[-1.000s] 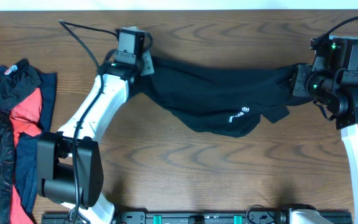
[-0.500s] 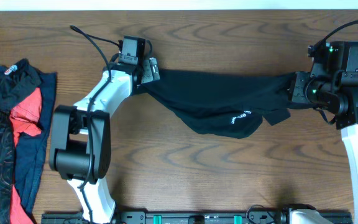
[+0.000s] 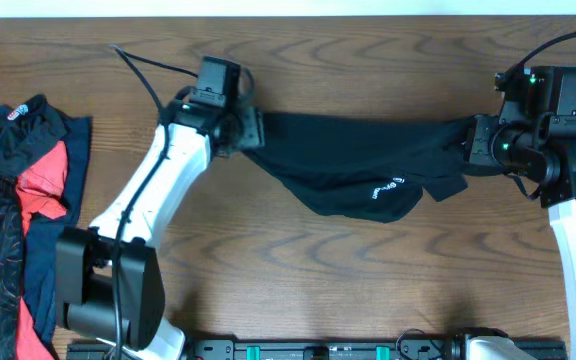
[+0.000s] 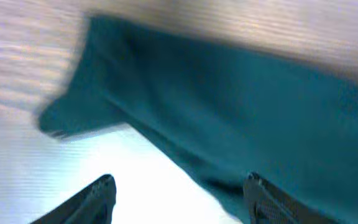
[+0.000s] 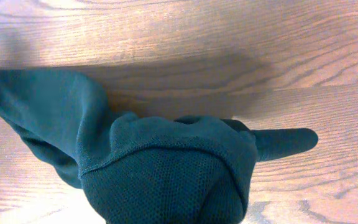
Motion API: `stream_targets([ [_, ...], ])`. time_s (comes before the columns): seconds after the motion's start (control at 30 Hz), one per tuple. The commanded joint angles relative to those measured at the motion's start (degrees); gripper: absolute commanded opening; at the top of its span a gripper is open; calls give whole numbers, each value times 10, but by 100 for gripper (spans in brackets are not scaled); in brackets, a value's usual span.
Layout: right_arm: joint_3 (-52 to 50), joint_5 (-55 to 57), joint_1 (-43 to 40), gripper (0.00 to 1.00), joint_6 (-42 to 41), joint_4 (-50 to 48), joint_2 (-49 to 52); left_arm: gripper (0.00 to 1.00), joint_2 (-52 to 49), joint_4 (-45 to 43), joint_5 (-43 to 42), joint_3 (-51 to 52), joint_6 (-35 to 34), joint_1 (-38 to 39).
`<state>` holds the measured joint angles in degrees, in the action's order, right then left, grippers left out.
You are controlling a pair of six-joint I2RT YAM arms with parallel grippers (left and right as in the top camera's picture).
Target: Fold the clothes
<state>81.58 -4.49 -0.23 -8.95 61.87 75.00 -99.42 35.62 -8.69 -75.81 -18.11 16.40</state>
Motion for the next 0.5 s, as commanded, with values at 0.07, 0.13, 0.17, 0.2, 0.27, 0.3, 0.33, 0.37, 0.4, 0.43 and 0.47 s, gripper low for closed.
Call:
stream_targets([
  [0.07, 8, -5, 3, 1, -13, -3, 7, 67, -17, 36, -53, -1, -2, 57],
  [0.13, 8, -10, 3, 1, -13, -3, 8, 67, -20, 36, -54, -1, -2, 77],
  [0.17, 8, -16, 3, 1, -13, -3, 9, 67, -21, 33, -54, -1, -2, 87],
  [0.2, 8, -20, 3, 1, -13, -3, 9, 67, -23, 29, -54, -1, -2, 92],
  [0.27, 8, -20, 3, 1, -13, -3, 9, 67, -29, 16, -54, -1, -2, 101],
  [0.3, 8, -20, 3, 1, -13, -3, 9, 67, -32, 11, -55, -1, -2, 102],
  [0.33, 8, -20, 3, 1, -13, -4, 9, 67, -36, 6, -55, -1, -2, 102],
  [0.37, 8, -20, 3, 1, -13, -4, 9, 67, -39, 4, -55, -1, -2, 102],
  [0.4, 8, -20, 3, 1, -13, -5, 9, 68, -43, 3, -55, -1, -2, 102],
  [0.43, 8, -20, 3, 1, -13, -5, 9, 68, -48, 3, -56, -1, -4, 102],
  [0.47, 8, -20, 3, 1, -13, -7, 9, 67, -53, 4, -62, -1, -4, 102],
])
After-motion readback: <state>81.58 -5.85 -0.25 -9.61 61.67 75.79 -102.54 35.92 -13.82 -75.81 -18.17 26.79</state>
